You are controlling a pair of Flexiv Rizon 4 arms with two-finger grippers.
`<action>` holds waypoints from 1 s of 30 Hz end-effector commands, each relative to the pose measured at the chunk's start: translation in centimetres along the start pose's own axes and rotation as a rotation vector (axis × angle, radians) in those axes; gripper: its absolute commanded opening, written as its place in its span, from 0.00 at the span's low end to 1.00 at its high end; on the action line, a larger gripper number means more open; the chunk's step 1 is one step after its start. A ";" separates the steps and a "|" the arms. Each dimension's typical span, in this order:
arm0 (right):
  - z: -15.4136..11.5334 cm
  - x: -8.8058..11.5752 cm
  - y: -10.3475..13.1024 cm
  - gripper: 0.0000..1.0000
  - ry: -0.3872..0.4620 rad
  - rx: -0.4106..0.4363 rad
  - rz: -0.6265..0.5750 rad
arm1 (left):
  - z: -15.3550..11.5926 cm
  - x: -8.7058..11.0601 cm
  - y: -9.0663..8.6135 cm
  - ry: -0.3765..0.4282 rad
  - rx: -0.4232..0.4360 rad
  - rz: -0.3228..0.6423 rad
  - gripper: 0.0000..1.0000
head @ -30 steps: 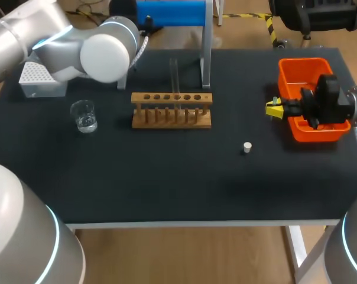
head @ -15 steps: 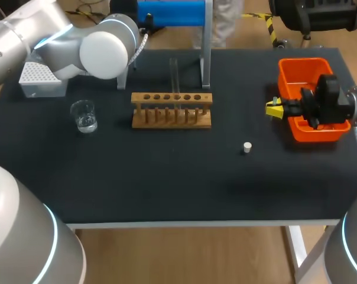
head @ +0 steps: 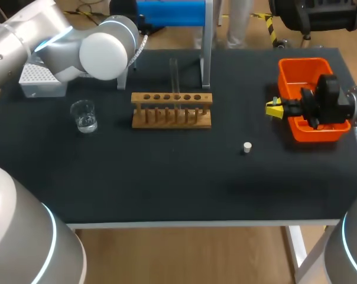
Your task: Invert the test tube, pick up the pipette, mount the tip to pipette, aspirate from beaker and dispense into the tube, eject the tip, return the pipette, and cap with the stopper.
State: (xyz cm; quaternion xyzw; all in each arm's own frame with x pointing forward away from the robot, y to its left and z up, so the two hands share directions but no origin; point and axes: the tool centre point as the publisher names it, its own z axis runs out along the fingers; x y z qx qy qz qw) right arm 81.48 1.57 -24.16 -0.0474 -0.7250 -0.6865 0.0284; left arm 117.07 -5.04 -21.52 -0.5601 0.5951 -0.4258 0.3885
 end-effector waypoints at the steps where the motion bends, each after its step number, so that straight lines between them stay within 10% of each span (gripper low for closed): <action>1: -0.1 0.1 0.0 0.00 -0.001 0.002 0.000 | 0.2 -0.1 -0.1 -0.001 -0.006 0.001 0.43; 30: -0.1 0.1 0.0 0.00 -0.001 0.002 0.000 | 0.7 -0.4 0.3 -0.006 -0.007 -0.008 0.44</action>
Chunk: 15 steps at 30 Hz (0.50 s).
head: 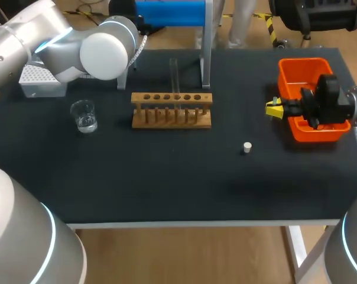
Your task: Invert the test tube, pick up the pipette, mount the tip to pipette, aspirate from beaker and dispense into the tube, eject the tip, return the pipette, and cap with the stopper.
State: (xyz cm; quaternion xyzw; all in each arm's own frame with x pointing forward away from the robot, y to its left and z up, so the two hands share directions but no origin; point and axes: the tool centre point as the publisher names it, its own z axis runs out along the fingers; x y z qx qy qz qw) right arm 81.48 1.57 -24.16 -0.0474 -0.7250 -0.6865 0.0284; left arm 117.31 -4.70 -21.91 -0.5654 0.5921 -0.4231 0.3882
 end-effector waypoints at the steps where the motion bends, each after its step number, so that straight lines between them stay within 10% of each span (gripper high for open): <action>1: -0.1 0.1 0.0 0.00 -0.001 0.002 0.000 | 0.4 0.0 0.0 0.003 -0.003 -0.001 0.43; 15: -0.1 0.1 0.0 0.00 -0.001 0.002 0.000 | 0.6 0.1 0.1 0.004 -0.006 -0.002 0.31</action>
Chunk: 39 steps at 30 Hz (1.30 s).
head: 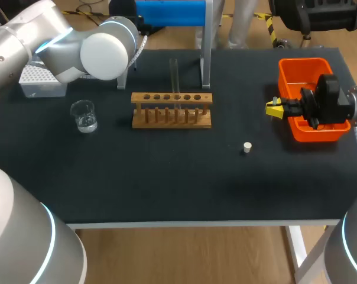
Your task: Invert the test tube, pick up the pipette, mount the tip to pipette, aspirate from beaker and dispense into the tube, eject the tip, return the pipette, and cap with the stopper.
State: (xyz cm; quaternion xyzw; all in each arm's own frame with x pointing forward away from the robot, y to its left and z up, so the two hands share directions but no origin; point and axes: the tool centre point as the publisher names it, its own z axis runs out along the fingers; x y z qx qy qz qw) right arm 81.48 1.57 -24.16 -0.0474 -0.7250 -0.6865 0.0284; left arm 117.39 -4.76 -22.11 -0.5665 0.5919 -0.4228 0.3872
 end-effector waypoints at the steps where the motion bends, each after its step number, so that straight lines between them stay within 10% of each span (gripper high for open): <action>1: -0.1 0.1 0.0 0.00 -0.001 0.002 0.000 | 0.5 0.1 0.0 0.004 -0.004 -0.001 0.24; 3: -0.1 0.1 0.0 0.00 -0.001 0.002 0.000 | 0.5 0.1 0.0 0.003 -0.004 -0.002 0.00; 39: -0.1 0.1 0.0 0.00 -0.001 0.002 0.000 | -1.6 -0.5 -5.6 0.025 0.092 -0.018 0.00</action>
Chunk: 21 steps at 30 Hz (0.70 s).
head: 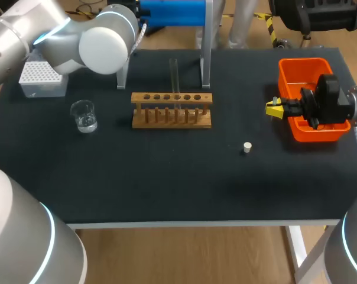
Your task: Invert the test tube, pick up the pipette, mount the tip to pipette, aspirate from beaker and dispense into the tube, eject the tip, return the pipette, and cap with the stopper.
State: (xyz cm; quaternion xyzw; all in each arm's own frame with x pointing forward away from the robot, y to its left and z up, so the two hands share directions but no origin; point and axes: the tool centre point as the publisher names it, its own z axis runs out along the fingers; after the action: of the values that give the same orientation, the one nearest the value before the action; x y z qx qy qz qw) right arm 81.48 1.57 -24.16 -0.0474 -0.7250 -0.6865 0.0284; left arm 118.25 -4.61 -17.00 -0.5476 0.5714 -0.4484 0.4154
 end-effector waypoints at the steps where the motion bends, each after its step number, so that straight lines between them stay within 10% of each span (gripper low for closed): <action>1: -0.1 0.1 0.0 0.00 -0.001 0.002 0.000 | -0.8 -0.5 -0.7 0.045 -0.005 -0.025 0.00; 21: -0.1 0.1 0.0 0.00 -0.001 0.002 0.000 | -10.9 -1.4 -7.4 0.467 0.008 0.149 0.00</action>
State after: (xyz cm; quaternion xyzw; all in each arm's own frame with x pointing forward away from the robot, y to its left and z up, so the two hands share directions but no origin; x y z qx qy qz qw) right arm 81.48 1.57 -24.16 -0.0474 -0.7250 -0.6865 0.0284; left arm 111.29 -3.95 -8.45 -0.4178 0.6483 -0.5214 0.3651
